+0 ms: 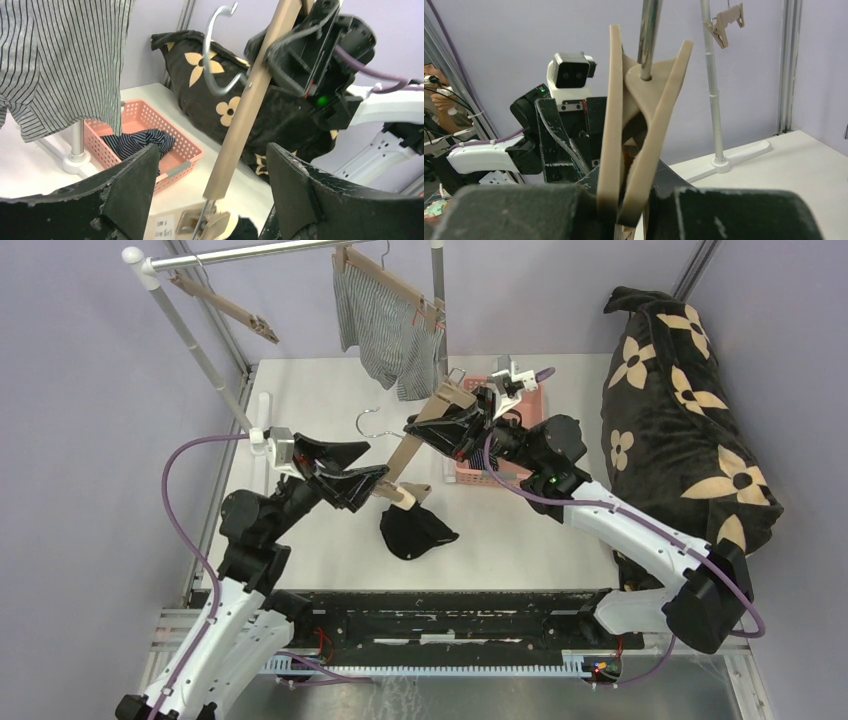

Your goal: Remove the underwear clipped to the hanger

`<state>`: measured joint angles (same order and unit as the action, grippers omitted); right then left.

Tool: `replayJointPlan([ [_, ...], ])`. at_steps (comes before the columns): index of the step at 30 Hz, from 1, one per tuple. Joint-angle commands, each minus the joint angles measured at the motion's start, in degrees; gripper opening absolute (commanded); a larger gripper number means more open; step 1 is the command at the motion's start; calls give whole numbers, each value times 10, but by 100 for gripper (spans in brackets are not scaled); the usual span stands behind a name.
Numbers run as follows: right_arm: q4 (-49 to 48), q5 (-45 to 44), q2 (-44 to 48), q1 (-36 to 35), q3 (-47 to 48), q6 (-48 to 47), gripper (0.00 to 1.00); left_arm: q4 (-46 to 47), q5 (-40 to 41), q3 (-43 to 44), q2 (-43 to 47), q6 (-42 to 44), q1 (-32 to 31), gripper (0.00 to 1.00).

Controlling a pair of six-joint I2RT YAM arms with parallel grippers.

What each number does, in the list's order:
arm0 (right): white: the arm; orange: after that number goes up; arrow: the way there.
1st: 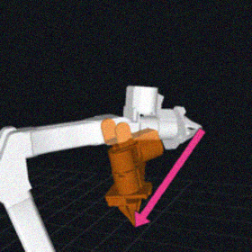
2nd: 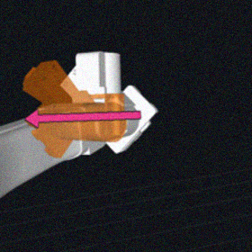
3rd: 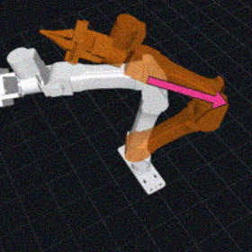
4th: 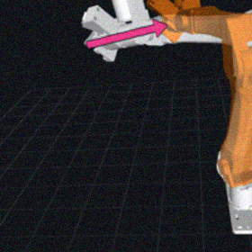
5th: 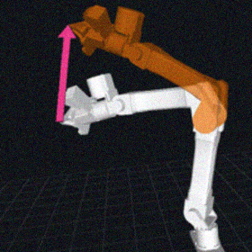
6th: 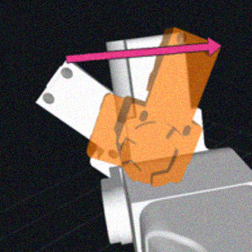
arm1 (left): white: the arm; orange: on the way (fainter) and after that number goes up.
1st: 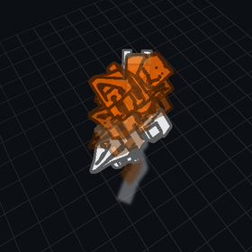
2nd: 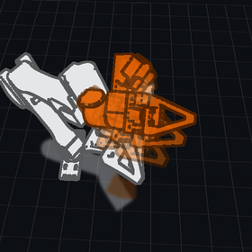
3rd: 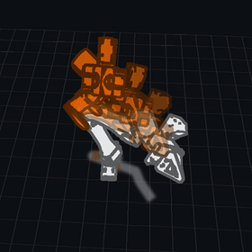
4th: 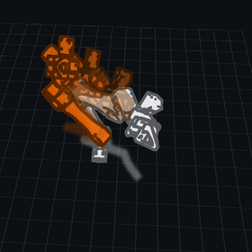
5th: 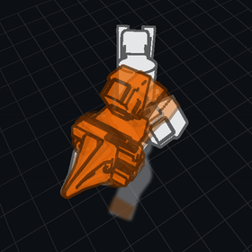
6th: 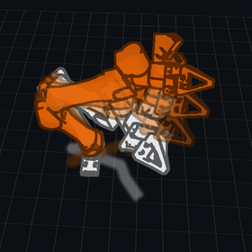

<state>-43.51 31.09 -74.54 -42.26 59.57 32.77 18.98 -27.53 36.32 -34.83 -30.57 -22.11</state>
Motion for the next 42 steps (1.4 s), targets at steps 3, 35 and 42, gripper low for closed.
replayJointPlan([
  [3, -36, 2, 41, 0, 9, 7, 1, 16, -16, -61, 20, 63, 0, 86],
  [35, -18, 3, 64, -1, -2, 9, 1, 126, -117, 5, 1, 1, 1, 42],
  [42, -12, 10, 61, -2, -1, 9, 1, 190, -152, 20, -43, -43, 0, 68],
])
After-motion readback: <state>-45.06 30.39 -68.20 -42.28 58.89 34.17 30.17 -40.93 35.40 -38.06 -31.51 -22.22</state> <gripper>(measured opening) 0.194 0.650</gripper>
